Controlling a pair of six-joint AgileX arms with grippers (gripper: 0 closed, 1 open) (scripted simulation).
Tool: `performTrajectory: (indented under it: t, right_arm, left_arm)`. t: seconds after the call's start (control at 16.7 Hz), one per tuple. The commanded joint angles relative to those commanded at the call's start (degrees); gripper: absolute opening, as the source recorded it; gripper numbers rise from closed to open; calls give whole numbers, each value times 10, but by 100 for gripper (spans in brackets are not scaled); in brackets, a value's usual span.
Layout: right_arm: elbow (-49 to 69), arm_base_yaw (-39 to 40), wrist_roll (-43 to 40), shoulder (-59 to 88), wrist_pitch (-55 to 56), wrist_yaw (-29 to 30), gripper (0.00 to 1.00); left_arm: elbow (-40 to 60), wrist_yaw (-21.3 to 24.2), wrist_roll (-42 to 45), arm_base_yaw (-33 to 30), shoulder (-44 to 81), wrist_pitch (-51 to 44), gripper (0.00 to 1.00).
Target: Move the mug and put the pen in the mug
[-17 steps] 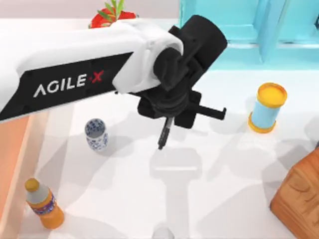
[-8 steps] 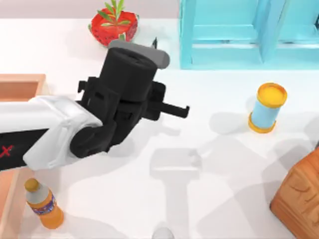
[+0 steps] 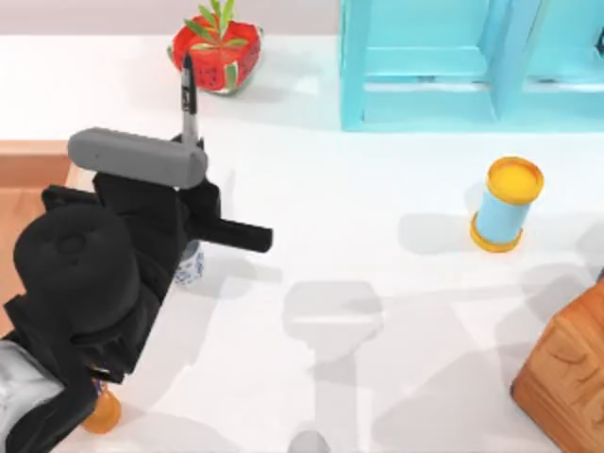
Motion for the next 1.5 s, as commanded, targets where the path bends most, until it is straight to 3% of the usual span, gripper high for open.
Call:
performTrajectory:
  t: [0.36, 0.84, 1.5]
  right_arm:
    - [0, 0, 0, 0, 0, 0, 100]
    - [0, 0, 0, 0, 0, 0, 100]
    - [0, 0, 0, 0, 0, 0, 100]
  left_arm:
    - [-113, -8, 41, 8, -61, 180, 0]
    - [-112, -5, 42, 12, -56, 203, 0]
    - [-60, 46, 34, 61, 102, 296, 0]
